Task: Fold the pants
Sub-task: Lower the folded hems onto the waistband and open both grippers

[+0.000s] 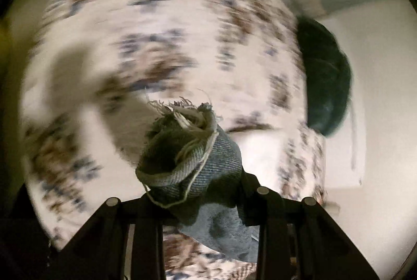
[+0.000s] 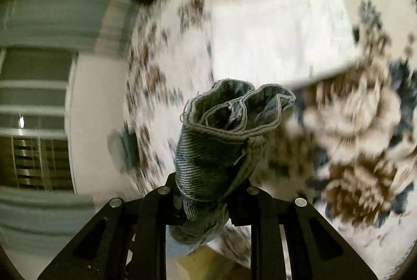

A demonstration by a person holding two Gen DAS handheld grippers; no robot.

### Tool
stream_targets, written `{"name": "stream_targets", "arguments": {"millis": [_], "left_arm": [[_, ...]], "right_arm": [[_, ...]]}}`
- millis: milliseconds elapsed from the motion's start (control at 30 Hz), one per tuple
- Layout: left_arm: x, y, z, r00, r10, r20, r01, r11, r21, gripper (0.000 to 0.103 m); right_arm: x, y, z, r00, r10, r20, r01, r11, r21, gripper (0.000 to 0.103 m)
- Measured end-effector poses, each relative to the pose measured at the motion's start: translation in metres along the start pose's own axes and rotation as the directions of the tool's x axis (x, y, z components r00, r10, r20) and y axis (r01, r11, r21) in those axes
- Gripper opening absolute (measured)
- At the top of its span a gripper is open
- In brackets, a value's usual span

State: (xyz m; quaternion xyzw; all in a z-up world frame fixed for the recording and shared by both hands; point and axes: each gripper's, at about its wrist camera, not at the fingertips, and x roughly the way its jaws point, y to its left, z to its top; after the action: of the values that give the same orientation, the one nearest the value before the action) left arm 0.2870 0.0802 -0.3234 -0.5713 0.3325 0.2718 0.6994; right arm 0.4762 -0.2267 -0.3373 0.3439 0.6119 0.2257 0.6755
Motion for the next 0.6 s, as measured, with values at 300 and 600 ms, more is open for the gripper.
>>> {"name": "stream_targets", "arguments": {"millis": [300, 600], "left_arm": [[0.155, -0.190, 0.031, 0.970, -0.158, -0.187, 0.213, 0.921, 0.325, 0.027], [0.344, -0.149, 0.005, 0.916, 0.076, -0.394, 0.173, 0.810, 0.560, 0.028]], "right_arm": [[-0.054, 0.007, 0.132, 0.923, 0.033, 0.384, -0.071, 0.994, 0.085, 0.024], [0.049, -0.150, 0.130, 0.897, -0.083, 0.434, -0.052, 0.955, 0.291, 0.023]]}}
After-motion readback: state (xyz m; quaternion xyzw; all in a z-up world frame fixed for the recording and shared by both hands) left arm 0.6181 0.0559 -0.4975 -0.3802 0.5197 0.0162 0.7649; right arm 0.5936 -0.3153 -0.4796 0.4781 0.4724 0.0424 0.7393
